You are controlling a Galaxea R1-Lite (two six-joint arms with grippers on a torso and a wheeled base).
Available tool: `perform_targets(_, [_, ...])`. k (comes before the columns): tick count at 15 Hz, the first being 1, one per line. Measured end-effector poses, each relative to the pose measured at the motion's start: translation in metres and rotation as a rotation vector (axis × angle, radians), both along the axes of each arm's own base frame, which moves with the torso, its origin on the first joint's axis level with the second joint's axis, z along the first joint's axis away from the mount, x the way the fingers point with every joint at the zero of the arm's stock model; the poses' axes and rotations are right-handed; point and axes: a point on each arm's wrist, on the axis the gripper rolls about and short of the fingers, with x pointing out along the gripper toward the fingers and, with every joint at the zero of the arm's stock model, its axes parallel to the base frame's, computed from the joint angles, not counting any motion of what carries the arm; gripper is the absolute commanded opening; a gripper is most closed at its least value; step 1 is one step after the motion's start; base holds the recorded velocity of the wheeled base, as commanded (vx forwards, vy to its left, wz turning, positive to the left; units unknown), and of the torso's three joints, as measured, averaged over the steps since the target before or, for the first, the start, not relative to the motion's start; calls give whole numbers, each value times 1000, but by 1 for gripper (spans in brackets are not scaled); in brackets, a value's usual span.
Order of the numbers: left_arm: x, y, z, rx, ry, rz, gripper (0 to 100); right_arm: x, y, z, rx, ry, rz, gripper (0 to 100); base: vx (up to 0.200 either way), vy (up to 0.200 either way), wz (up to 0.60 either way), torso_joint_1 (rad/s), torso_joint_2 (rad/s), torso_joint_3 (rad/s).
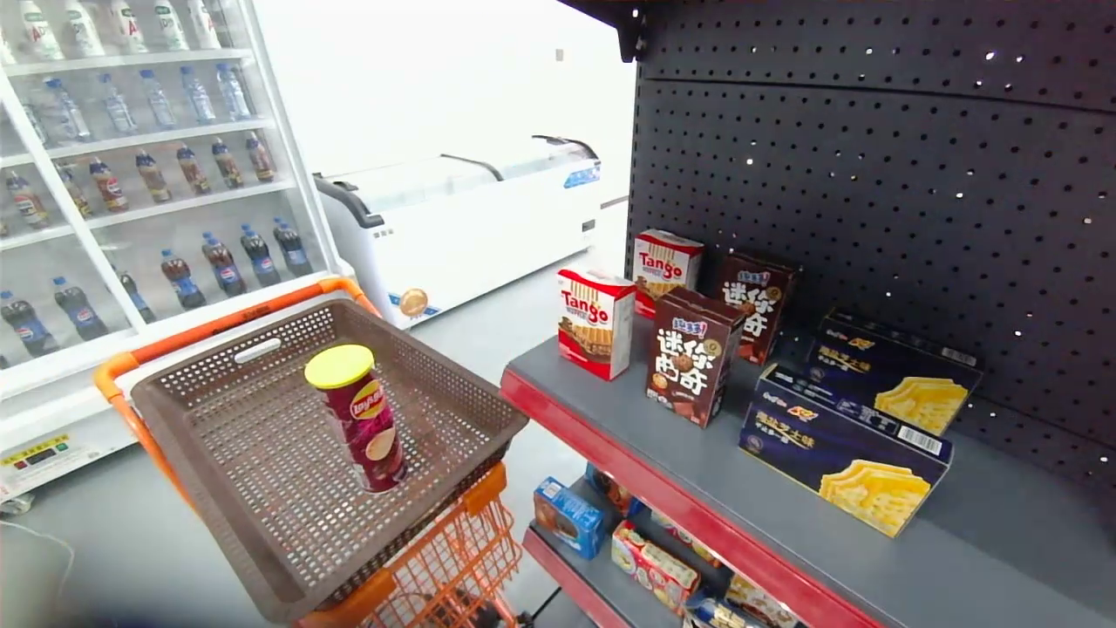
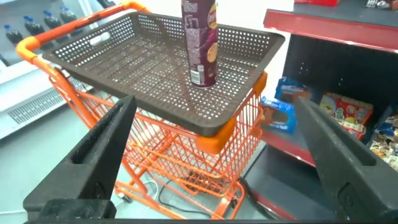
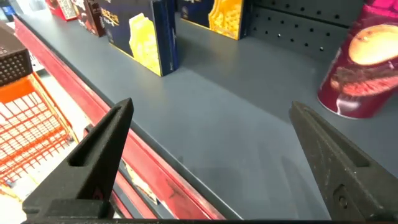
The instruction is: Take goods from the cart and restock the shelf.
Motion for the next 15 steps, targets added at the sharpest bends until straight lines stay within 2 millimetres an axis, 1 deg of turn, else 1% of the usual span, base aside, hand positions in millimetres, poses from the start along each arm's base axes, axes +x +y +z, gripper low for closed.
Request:
perform_targets(3, [0, 0, 1, -8, -1, 11, 100, 0, 0, 0, 0, 0, 0, 100, 0, 0, 0, 0, 0, 0])
perform_targets(4, [-2, 0, 6, -4, -13, 9, 100, 0, 0, 0, 0, 0, 1, 100, 0, 0, 0, 0, 0, 0])
perform_targets(6, [-6, 0, 27, 8, -24, 12, 100, 0, 0, 0, 0, 0, 1, 100, 0, 0, 0, 0, 0, 0])
perform_targets(7, [-7, 0, 42, 11, -15, 11, 100, 0, 0, 0, 0, 0, 1, 100, 0, 0, 0, 0, 0, 0])
perform_targets(8, [-4, 0, 56, 12, 8, 12, 100, 0, 0, 0, 0, 0, 1, 100, 0, 0, 0, 0, 0, 0])
perform_targets(9, [3, 0, 74, 13, 42, 16, 100, 0, 0, 0, 0, 0, 0, 100, 0, 0, 0, 0, 0, 0])
perform_targets(10, [15, 0, 91, 13, 86, 25, 100, 0, 0, 0, 1, 0, 0, 100, 0, 0, 0, 0, 0, 0])
perform_targets(11, [30, 1, 107, 15, 130, 40, 100, 0, 0, 0, 1, 0, 1, 100, 0, 0, 0, 0, 0, 0])
perform_targets(13, [75, 2, 134, 15, 200, 70, 100, 0, 0, 0, 1, 0, 0, 100, 0, 0, 0, 0, 0, 0])
perform_targets(14, [98, 3, 139, 16, 235, 78, 100, 0, 0, 0, 0, 0, 0, 100, 0, 0, 0, 0, 0, 0])
perform_targets(15, [122, 5, 141, 16, 273, 78, 100, 0, 0, 0, 0, 0, 0, 100, 0, 0, 0, 0, 0, 0])
